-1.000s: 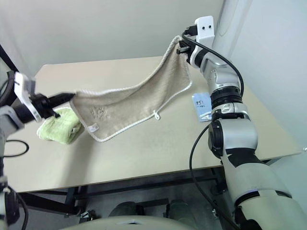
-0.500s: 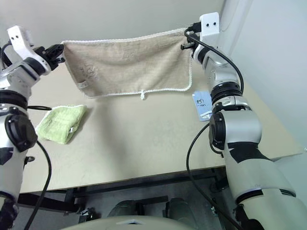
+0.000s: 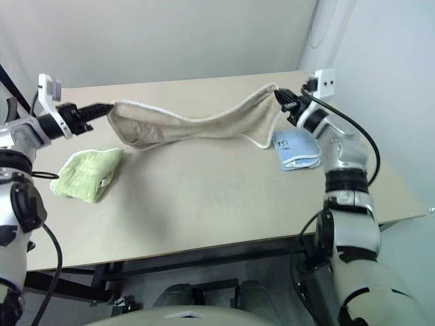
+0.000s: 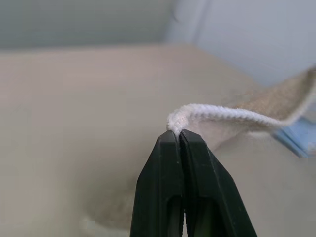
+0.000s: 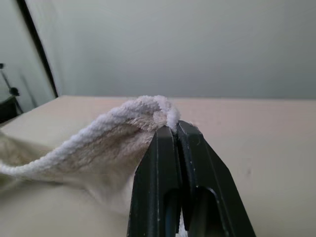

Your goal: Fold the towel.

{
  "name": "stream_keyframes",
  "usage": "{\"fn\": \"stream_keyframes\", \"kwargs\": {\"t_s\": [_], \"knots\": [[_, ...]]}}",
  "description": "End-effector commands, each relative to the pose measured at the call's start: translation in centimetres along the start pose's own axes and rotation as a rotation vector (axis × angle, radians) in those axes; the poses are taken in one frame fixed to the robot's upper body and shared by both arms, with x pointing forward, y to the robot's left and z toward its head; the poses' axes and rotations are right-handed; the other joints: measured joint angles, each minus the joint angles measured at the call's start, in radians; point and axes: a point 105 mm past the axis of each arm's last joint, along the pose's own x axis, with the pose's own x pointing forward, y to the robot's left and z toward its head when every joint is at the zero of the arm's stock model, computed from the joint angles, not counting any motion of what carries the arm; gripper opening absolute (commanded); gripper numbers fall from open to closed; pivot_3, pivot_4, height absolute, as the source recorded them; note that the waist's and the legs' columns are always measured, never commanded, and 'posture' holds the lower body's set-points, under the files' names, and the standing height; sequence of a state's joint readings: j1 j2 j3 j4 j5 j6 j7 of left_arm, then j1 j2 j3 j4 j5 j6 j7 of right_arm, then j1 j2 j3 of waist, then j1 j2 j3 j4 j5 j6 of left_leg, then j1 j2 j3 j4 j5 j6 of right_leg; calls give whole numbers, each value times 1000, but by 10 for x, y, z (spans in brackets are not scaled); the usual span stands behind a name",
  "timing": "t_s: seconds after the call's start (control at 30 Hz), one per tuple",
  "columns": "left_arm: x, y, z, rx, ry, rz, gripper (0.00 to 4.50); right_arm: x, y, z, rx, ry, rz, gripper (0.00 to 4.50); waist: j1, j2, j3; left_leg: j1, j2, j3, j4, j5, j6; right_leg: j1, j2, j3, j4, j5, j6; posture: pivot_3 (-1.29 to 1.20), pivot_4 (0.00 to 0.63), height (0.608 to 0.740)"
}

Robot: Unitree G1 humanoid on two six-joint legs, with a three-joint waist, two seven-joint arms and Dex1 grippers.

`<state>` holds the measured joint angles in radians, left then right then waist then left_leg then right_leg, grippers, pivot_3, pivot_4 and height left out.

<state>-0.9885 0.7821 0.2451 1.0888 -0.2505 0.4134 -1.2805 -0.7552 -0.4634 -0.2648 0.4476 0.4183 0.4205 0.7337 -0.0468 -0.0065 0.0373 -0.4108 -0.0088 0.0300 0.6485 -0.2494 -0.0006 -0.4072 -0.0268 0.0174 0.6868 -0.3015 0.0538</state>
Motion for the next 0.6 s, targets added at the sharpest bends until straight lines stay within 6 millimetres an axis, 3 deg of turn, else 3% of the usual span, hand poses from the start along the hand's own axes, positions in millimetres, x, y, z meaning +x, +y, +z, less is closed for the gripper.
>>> {"fn": "stream_keyframes", "kwargs": {"t_s": [0.03, 0.33, 0.47, 0.6], "knots": [[-21, -15, 10, -8, -18, -76, 18, -22, 12, 12, -17, -2, 53, 0, -1, 0, 0, 1, 0, 0, 1, 0, 0, 2, -1, 0, 0, 0, 0, 0, 0, 740], [-71, -57, -35, -61, 81, -73, 18, -92, 41, -35, -62, 284, 245, 0, 7, 0, 0, 3, 0, 0, 0, 0, 0, 3, -2, 0, -1, 0, -1, 0, 0, 740], [-95, -75, -54, -74, 153, -46, 18, -113, 38, -47, -72, 355, 249, 0, 2, 0, 0, 4, 0, 0, 0, 0, 0, 5, -3, 0, -2, -2, -4, 0, 0, 740], [-122, -74, -75, -73, 241, 32, 18, -128, 43, -55, -90, 417, 302, 0, 6, 1, 0, 7, 1, 0, 0, -1, 0, 8, -3, 0, -4, -3, -6, 0, 0, 740]]}}
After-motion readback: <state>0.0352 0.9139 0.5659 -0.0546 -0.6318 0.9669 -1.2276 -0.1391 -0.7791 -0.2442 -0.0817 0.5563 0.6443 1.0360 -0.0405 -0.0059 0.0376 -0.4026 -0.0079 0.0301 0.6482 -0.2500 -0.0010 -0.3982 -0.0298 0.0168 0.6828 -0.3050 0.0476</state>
